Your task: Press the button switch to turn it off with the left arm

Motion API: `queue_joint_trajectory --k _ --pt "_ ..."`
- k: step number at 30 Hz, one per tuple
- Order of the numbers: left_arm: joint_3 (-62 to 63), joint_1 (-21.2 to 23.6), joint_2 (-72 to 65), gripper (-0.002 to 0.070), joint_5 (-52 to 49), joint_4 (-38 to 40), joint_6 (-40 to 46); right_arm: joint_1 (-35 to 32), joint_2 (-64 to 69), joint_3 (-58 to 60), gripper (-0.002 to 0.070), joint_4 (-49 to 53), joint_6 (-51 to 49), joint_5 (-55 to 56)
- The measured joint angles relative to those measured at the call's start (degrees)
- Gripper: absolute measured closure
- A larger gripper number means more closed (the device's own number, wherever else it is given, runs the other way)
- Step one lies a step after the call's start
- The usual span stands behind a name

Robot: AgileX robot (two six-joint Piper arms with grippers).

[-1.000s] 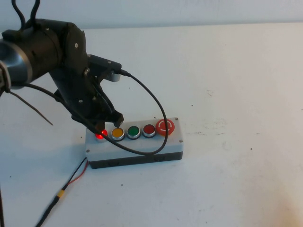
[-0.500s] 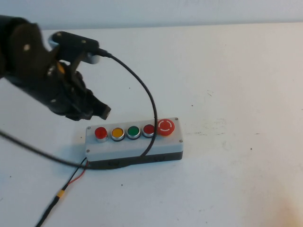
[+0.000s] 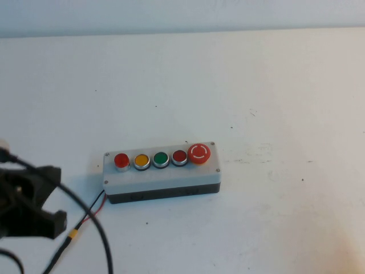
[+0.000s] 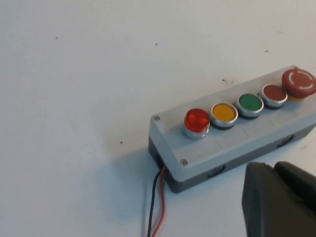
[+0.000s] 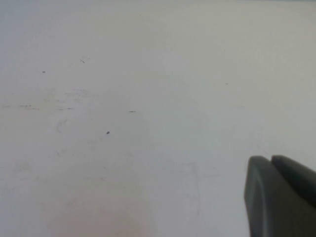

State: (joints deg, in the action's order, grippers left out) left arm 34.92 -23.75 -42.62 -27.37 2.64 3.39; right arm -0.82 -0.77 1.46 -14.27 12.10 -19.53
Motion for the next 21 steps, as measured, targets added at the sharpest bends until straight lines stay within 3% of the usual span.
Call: queue_joint_trajectory --k 12,21 --pt "-10.58 0.0 12.53 0.0677 -0.98 -6.46 -1.2 0.0 0.0 0.0 0.0692 0.0 0.0 0.0" --pt "-19.13 0.0 19.11 0.0677 18.87 -6.79 1.2 0.0 0.0 0.0 0.0692 0.0 0.0 0.0"
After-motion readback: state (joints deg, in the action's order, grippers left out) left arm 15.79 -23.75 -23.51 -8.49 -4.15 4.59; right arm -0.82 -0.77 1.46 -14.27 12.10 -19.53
